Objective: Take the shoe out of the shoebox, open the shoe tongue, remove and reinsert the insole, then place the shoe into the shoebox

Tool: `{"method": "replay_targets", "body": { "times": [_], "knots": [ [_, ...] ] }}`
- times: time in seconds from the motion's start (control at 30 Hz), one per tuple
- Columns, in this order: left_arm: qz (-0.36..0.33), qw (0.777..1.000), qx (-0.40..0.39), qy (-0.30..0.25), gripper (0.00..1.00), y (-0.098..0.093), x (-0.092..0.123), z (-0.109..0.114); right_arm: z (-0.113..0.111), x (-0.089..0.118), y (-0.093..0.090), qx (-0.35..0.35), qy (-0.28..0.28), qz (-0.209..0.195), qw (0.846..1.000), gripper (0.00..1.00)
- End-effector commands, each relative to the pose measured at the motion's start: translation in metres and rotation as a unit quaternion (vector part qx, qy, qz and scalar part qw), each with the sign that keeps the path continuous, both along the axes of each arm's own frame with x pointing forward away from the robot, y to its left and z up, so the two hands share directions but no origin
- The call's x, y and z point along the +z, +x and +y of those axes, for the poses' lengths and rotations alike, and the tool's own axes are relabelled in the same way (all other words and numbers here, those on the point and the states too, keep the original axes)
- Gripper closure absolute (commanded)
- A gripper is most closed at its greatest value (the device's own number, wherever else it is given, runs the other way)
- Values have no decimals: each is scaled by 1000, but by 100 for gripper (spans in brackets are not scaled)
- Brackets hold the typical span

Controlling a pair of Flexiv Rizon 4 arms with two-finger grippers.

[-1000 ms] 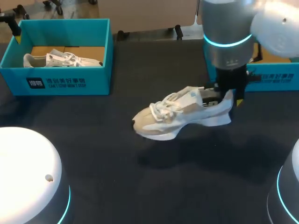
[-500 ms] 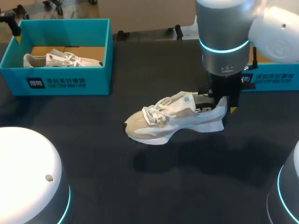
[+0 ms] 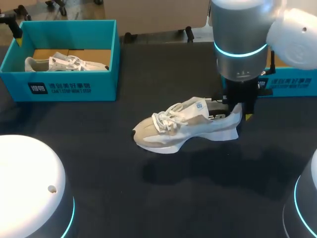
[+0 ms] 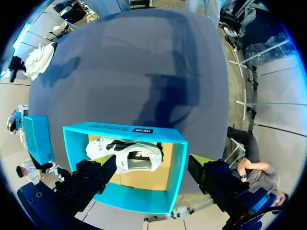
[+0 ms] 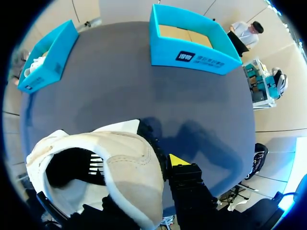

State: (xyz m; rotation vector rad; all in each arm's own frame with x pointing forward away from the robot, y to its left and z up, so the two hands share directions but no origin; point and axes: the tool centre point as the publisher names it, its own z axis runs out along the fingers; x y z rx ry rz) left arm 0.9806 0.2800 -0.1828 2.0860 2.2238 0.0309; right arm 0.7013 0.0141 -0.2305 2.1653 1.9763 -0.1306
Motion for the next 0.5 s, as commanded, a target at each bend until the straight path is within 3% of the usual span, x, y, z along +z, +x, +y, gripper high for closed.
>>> {"method": "replay_targets", "body": {
  "times": [0.03,0.13,0.2,0.5],
  "knots": [
    [-1,1000,0,1,0,-1,0,0,-1,0,0,1,3,0,1000,100],
    [-1,1000,0,1,0,-1,0,0,-1,0,0,1,3,0,1000,100],
    [-1,1000,0,1,0,-1,0,0,14,-11,-9,1,-32,4,999,100],
    [-1,1000,0,1,0,-1,0,0,62,-49,-39,1,-13,-2,1000,100]
  ]
}}
